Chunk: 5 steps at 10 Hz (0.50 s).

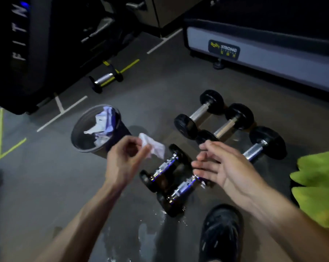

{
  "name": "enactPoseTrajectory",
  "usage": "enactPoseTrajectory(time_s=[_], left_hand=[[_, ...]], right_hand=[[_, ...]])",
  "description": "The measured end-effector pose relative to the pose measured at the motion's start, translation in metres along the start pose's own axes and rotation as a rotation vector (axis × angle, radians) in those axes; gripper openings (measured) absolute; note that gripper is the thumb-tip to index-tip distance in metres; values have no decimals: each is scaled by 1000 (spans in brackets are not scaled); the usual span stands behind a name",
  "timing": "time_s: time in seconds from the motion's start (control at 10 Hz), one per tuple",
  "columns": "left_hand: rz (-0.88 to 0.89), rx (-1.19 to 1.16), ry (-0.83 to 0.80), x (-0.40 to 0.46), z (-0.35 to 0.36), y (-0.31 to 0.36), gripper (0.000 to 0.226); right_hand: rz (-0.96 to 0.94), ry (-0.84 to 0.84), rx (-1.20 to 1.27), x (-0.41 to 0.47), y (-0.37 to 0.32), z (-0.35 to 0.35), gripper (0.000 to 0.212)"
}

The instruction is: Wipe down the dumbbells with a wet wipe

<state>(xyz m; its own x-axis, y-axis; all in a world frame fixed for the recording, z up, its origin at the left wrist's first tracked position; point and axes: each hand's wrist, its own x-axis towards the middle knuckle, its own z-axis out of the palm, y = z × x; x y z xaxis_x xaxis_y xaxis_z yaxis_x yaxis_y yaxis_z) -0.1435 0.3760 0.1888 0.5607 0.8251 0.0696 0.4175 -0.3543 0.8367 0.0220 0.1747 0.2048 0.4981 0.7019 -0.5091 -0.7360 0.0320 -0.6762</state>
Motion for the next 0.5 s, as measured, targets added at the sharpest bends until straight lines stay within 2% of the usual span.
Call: enactPoseTrajectory(time_s=[0.1, 0.2, 0.3, 0.4, 0.5], left_hand=[[-173, 33, 287, 42, -63, -31, 26], [-351, 71, 476, 75, -104, -58, 26], [-493, 103, 531, 95, -127, -82, 29], [-561, 113, 471, 106, -131, -98, 32], [-560, 123, 337, 110, -124, -97, 34]], right_hand=[[51, -68, -37, 4, -33, 22, 22], [56, -84, -115, 10, -59, 41, 23], [55, -123, -184, 15, -75, 57, 25], [64, -155, -212, 21, -78, 66, 27], [78, -170, -226, 18, -79, 72, 29]])
